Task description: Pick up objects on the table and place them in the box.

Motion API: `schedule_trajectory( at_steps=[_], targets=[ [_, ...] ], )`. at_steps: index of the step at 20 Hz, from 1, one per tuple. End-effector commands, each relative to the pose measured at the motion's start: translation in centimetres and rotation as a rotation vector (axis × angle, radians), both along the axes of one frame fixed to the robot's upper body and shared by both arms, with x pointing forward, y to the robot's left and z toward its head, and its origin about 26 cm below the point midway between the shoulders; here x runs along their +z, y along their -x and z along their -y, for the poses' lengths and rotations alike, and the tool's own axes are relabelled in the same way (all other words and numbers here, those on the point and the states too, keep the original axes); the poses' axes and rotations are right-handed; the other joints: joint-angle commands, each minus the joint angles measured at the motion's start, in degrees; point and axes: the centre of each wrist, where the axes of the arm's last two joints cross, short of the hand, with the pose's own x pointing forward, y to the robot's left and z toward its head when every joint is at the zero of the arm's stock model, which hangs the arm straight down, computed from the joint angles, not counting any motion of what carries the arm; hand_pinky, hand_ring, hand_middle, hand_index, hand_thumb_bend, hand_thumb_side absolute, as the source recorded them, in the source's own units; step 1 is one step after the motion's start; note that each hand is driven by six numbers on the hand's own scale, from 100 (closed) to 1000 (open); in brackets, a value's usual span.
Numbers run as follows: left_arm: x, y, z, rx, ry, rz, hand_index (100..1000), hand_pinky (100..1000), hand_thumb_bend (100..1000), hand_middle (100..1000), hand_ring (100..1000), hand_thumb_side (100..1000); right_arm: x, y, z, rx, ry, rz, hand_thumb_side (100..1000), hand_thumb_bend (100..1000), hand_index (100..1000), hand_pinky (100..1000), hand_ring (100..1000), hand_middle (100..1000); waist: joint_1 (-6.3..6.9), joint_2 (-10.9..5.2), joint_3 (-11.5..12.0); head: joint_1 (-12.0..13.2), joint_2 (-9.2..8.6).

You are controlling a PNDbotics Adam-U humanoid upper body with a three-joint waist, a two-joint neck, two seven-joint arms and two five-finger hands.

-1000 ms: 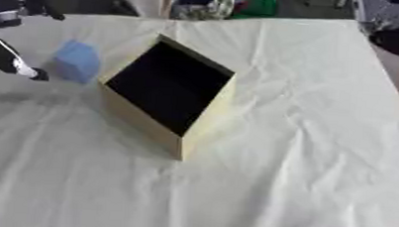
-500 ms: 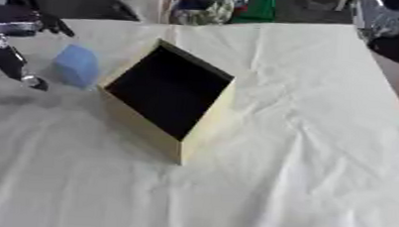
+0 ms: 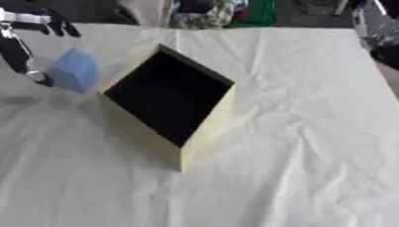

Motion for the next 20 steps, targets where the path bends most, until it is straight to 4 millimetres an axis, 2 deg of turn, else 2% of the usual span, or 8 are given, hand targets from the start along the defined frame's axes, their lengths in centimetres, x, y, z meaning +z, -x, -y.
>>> schedule_trajectory(
  at_steps=[1,6,13,20],
  targets=[
    [1.8,0.3,-0.1,0.022,0.011,0.009,929,871,578,882,894,100,1.0,0.5,-0.1,0.008,0.015,0.033,523,100,851,787,835,836,0.29,-0.01,-0.17,0.19,-0.75],
    [1.8,0.2,0.1,0.035,0.01,-0.004,924,871,573,881,894,100,1.1,0.5,-0.2,0.01,0.01,0.037,527,100,852,786,834,836,0.24,0.54,-0.44,0.28,-0.94],
    [1.3,-0.5,0.2,0.078,-0.024,-0.023,917,874,549,884,900,100,1.2,0.5,-0.4,0.017,0.001,0.049,531,100,852,788,832,833,0.17,2.16,-1.2,1.17,-1.97],
    [0.8,-0.9,0.1,0.109,-0.047,0.002,894,876,509,869,901,100,1.2,0.4,-0.4,0.022,-0.001,0.05,536,100,852,787,830,831,0.15,2.93,-1.93,1.76,-2.85]
  ],
)
